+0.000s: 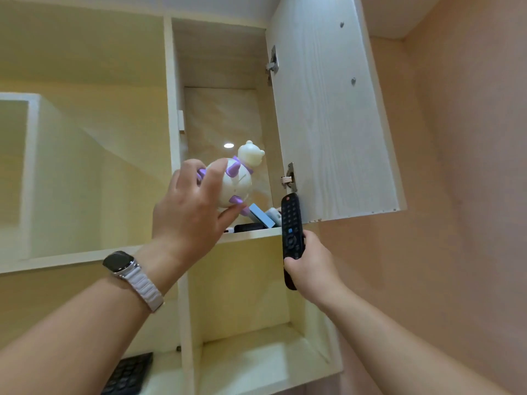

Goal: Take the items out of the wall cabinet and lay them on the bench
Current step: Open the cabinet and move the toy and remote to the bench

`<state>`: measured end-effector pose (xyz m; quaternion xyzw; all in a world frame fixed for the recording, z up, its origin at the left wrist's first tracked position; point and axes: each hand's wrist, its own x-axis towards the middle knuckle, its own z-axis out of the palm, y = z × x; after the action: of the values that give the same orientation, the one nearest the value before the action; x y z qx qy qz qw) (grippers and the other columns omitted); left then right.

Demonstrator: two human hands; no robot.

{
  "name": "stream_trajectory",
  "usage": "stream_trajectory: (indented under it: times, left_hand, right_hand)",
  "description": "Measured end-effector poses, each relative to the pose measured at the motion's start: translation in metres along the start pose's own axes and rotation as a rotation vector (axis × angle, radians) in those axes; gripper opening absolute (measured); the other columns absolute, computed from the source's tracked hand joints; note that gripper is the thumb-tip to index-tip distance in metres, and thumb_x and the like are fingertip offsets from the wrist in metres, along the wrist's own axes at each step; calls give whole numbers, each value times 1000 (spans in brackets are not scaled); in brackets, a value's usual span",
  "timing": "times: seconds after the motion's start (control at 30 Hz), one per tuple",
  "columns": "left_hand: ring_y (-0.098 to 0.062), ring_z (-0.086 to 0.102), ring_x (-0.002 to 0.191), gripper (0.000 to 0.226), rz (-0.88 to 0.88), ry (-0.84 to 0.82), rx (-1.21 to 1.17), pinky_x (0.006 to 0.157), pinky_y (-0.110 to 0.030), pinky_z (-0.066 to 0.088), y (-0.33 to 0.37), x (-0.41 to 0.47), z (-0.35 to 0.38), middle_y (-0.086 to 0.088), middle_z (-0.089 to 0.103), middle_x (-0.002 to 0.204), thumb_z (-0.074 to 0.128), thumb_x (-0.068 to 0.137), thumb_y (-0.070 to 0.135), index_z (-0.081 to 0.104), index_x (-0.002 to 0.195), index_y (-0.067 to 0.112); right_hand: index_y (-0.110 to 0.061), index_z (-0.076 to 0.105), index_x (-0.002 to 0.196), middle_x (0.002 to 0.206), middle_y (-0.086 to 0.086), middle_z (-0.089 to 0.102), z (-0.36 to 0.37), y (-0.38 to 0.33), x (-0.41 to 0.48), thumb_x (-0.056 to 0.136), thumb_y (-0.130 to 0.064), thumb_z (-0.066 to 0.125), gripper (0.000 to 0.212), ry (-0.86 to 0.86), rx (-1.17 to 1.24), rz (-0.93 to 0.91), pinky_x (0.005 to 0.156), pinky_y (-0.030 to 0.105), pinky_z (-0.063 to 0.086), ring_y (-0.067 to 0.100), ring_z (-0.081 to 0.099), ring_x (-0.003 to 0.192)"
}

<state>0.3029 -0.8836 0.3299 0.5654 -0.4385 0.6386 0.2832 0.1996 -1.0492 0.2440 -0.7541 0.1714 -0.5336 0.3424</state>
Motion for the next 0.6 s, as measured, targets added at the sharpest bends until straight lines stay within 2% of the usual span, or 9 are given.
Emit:
stream_trajectory:
  times: [0.1, 0.17, 0.23, 0.33, 0.4, 0.5, 0.6]
  left_hand:
    - [-33, 52, 93, 62, -4, 12, -7, 47, -31, 40, 1, -16, -11, -7, 42, 111, 56, 78, 59, 46, 128, 25]
    - [-34, 53, 93, 61, 4, 44, -32, 48, -33, 42, 3, -25, -17, -8, 43, 112, 55, 78, 58, 46, 126, 24]
    - [-35, 54, 92, 59, 15, 86, -67, 50, -33, 41, 4, -33, -21, -12, 47, 113, 59, 79, 54, 44, 126, 23]
    - [-34, 54, 95, 62, 6, 136, -137, 52, -33, 40, 4, -45, -22, -16, 48, 114, 72, 78, 42, 43, 128, 21]
    - [-34, 54, 96, 66, -1, 157, -188, 54, -34, 40, 4, -53, -21, -17, 48, 115, 78, 76, 39, 43, 129, 21]
    - [-33, 54, 97, 65, -30, 189, -308, 60, -33, 39, 2, -64, -17, -18, 51, 115, 74, 77, 44, 42, 130, 22]
    - [-30, 54, 99, 65, -86, 213, -477, 61, -32, 42, -3, -77, -11, -18, 52, 115, 70, 77, 47, 41, 130, 22]
  right_hand:
    - [-29, 47, 114, 86, -3, 61, -1, -3, -14, 83, -5, 52, 40, -49, 155, 53, 51, 24, 49, 12, 56, 65]
    - [-29, 46, 114, 83, -1, 60, -2, -6, -25, 84, -6, 53, 39, -49, 224, 79, 45, 20, 46, 12, 53, 59]
    - [-28, 46, 115, 81, 0, 58, -2, -7, -38, 84, -7, 54, 38, -46, 258, 95, 48, 23, 45, 14, 51, 59]
    - [-32, 48, 107, 76, 2, 57, -1, -10, -56, 81, -11, 54, 35, -17, 274, 113, 53, 32, 45, 17, 50, 60]
    - [-35, 48, 103, 74, 1, 58, -3, -14, -68, 80, -13, 55, 32, 21, 245, 113, 54, 32, 44, 17, 50, 59]
    - [-32, 49, 104, 75, 3, 60, -8, -21, -89, 83, -11, 55, 31, 93, 173, 98, 54, 31, 45, 14, 53, 58]
    - [-30, 51, 104, 87, 13, 65, -7, -28, -112, 84, -8, 54, 30, 174, 150, 124, 55, 35, 50, 19, 58, 63]
